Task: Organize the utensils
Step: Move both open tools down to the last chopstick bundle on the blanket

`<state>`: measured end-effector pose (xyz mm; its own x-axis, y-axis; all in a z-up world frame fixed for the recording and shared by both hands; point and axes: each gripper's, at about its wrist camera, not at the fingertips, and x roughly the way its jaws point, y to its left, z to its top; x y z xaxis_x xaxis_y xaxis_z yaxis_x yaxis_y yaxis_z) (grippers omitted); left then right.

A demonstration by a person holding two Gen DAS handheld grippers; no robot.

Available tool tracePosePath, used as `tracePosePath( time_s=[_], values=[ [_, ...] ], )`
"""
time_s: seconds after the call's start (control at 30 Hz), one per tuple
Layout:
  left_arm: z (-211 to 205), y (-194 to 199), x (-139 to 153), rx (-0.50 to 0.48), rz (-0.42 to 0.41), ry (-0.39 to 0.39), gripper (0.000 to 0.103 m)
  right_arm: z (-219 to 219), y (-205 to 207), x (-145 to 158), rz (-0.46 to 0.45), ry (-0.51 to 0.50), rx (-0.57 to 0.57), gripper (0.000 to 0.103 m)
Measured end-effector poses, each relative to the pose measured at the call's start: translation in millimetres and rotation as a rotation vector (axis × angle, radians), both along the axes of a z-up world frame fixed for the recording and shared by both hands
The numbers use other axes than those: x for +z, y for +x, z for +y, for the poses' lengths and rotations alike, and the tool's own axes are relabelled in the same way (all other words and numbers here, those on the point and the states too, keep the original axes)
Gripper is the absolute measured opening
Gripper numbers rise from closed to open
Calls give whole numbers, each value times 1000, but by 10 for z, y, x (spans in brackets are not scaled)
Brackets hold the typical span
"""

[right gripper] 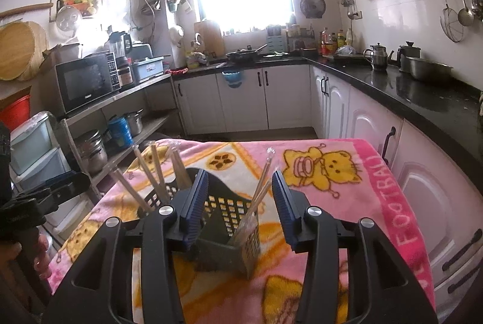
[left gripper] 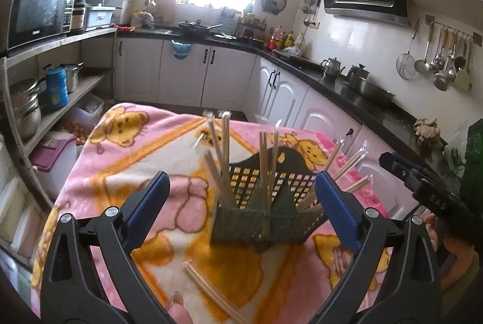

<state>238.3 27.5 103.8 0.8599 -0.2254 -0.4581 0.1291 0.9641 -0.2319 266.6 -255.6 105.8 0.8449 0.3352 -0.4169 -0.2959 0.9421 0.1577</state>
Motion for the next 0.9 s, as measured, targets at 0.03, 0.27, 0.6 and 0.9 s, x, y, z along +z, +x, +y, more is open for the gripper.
tracePosePath(
  time_s=[0.03, 0.27, 0.6, 0.9],
  values=[
    [1, -22, -17, 2, 3, -1, 88, -1, -34, -15, 2, 0, 4, 44],
    [14, -197, -189, 9, 27, -10, 88, 15, -256, -184, 43, -7, 27, 49],
    [12, -359, -486, 22, 80, -17, 88, -21, -466, -454, 97, -21, 38, 51],
    [-43, -457, -662, 19, 109, -19, 88, -76, -619, -717, 150, -33, 32, 58]
  ],
)
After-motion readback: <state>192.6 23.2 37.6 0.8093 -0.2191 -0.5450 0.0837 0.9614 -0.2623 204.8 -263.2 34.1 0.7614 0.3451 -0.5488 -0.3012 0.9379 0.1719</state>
